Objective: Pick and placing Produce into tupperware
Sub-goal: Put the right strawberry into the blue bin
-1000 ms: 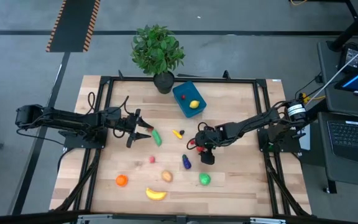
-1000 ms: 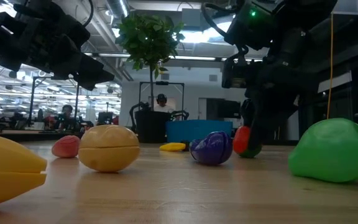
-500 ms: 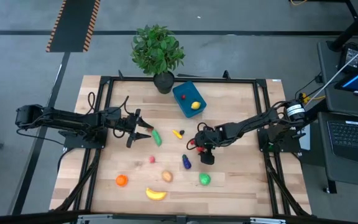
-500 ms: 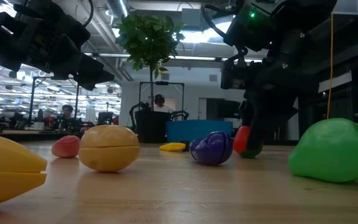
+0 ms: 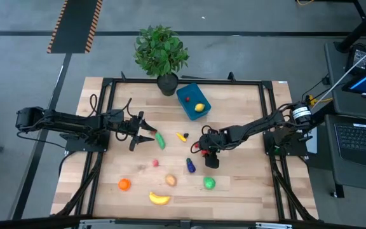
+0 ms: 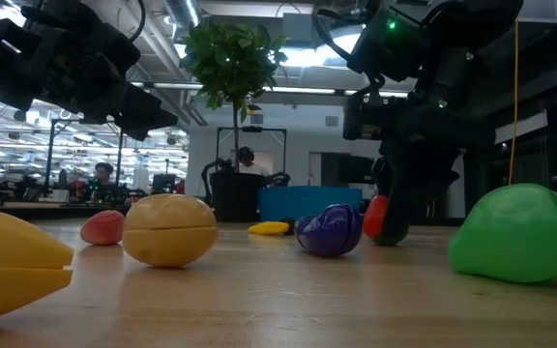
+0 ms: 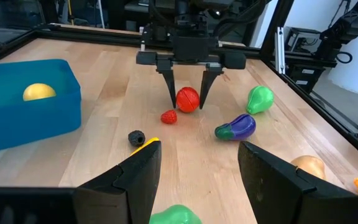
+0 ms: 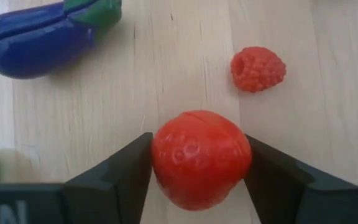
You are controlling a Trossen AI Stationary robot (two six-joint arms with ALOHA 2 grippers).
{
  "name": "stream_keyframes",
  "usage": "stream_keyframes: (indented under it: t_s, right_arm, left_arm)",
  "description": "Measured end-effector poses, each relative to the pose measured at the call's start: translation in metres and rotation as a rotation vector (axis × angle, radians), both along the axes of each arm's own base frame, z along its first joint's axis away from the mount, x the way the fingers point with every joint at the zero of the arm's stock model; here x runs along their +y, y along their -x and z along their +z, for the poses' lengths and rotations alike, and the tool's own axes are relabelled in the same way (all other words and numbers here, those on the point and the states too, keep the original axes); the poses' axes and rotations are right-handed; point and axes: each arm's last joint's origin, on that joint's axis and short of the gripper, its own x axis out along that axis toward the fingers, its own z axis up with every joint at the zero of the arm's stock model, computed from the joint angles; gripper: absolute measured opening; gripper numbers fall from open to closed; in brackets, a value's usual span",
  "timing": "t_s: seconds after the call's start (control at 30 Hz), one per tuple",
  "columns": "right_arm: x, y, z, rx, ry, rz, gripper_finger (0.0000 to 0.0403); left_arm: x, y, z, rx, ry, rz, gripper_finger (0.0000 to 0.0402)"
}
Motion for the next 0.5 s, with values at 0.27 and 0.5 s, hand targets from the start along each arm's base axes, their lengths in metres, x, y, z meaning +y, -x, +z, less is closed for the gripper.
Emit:
stream_keyframes:
  t_s: [0.27, 0.5]
  right_arm:
    - [0.0001, -0.0004, 0.0009, -0.004, -0.001, 0.0, 0.0196]
    - [0.0001, -0.0003, 0.0008, -0.003, -0.001, 0.0, 0.0193]
  left_arm:
    - [0.0, 0.0, 0.0, 0.0, 0.0, 0.0, 0.0206]
    - [-0.0001, 0.0, 0.0, 0.0, 0.0, 0.0, 0.0206]
